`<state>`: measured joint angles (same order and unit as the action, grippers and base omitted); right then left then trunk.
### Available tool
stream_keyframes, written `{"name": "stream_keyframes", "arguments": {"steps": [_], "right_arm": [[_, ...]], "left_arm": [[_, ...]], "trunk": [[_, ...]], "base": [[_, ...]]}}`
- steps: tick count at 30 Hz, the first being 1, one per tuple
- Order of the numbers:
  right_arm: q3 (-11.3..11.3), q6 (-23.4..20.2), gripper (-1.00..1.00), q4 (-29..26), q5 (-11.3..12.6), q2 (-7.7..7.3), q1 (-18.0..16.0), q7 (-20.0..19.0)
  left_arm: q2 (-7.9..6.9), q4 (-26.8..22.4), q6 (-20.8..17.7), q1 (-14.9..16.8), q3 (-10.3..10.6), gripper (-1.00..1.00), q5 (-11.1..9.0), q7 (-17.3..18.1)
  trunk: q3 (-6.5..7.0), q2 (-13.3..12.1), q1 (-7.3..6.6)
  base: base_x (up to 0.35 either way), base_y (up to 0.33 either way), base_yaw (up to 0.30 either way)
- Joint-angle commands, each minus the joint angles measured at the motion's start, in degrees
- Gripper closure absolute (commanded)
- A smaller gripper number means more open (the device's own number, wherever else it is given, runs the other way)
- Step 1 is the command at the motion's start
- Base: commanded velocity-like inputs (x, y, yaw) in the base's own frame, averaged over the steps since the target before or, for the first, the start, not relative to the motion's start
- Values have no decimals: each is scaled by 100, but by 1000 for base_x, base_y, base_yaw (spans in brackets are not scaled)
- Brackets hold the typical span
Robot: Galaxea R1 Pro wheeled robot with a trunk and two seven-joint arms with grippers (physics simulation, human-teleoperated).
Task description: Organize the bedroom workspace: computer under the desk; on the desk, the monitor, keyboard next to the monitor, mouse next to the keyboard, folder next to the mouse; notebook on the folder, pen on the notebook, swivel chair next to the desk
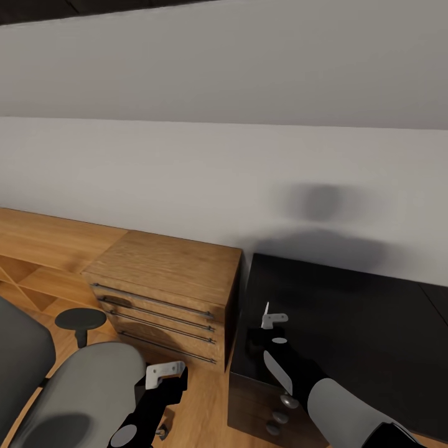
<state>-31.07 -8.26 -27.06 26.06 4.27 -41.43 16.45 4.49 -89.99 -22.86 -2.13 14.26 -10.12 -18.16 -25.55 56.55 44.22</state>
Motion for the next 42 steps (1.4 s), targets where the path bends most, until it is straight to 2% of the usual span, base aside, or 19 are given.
{"name": "stream_keyframes", "arguments": {"steps": [1,5,13,22,23,42], "right_arm": [[-48,-27,-100,-10,39,-5,-6,51],[-48,-27,-100,-10,39,-5,-6,51],[-48,-27,-100,-10,39,-5,-6,51],[-48,-27,-100,-10,39,-5,-6,51],[-48,-27,100,-10,39,-5,-6,51],[-39,-33,100,-36,52,-12,-6,57]], "left_arm": [[-1,-10,-17,-1,7,-100,-60,-47],[-1,-10,-17,1,5,-100,-60,-47],[-1,-10,-17,2,-9,-100,-60,-54],[-1,-10,-17,-2,-11,-100,-60,-52],[-1,-10,-17,-1,-11,-100,-60,-51],[-1,0,-18,-1,-11,-100,-69,-47]], "trunk": [[-5,4,1],[-5,4,1],[-149,325,177],[-149,325,177],[-149,325,177],[-149,325,177]], "base": [[0,0,0],[0,0,0],[0,0,0],[0,0,0],[0,0,0],[0,0,0]]}}
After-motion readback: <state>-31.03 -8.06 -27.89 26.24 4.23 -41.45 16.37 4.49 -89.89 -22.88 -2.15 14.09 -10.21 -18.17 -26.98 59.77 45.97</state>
